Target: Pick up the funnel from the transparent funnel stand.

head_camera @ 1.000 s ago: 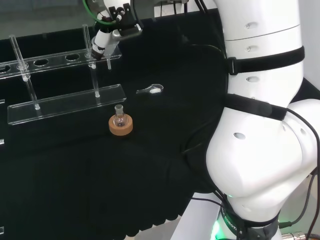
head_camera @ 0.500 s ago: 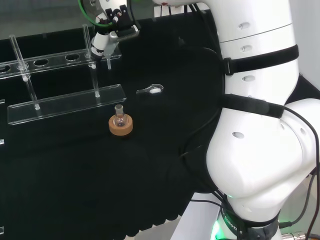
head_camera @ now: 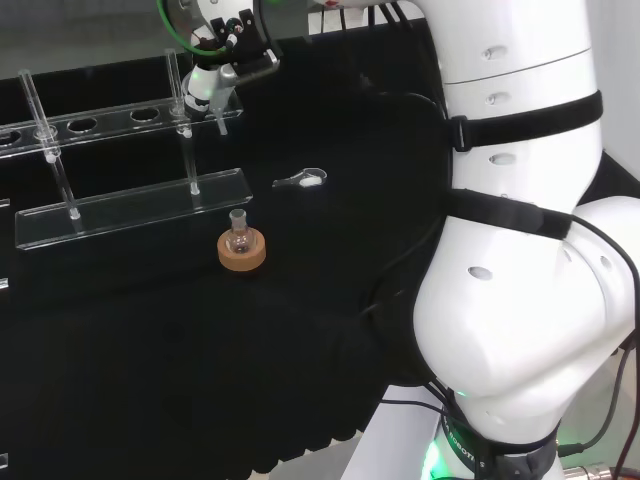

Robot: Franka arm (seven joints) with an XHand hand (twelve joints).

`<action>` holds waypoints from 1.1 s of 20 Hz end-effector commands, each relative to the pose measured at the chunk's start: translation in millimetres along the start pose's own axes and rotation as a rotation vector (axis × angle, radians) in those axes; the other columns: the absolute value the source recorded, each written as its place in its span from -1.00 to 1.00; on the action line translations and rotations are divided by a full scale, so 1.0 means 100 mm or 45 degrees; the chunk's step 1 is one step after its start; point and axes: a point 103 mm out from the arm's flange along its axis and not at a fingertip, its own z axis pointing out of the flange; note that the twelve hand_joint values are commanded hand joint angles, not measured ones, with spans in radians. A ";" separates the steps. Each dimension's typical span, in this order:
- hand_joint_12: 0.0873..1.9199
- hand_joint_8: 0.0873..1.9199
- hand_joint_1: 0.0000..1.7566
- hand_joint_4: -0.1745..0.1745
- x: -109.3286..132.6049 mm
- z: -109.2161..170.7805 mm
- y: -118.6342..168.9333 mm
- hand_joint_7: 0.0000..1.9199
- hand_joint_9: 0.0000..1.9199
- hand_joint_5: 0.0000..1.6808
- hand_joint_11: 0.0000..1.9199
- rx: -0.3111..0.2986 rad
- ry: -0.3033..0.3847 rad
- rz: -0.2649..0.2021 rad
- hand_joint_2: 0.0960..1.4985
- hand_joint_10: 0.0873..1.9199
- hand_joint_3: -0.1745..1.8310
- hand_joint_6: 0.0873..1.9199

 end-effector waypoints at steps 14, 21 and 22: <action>0.40 -0.31 -0.04 -0.29 0.01 -0.42 -0.40 -0.35 -0.14 -0.28 -0.52 -0.220 -0.104 0.016 -0.11 -0.54 -0.28 -0.70; 0.39 -0.30 -0.04 -0.28 0.04 -0.60 -0.80 -0.34 -0.12 -0.31 -0.49 -0.223 -0.077 0.170 -0.12 -0.55 -0.27 -0.54; 0.39 -0.30 -0.04 -0.28 0.01 -0.61 -0.84 -0.34 -0.12 -0.32 -0.49 -0.204 -0.062 0.178 -0.12 -0.55 -0.27 -0.53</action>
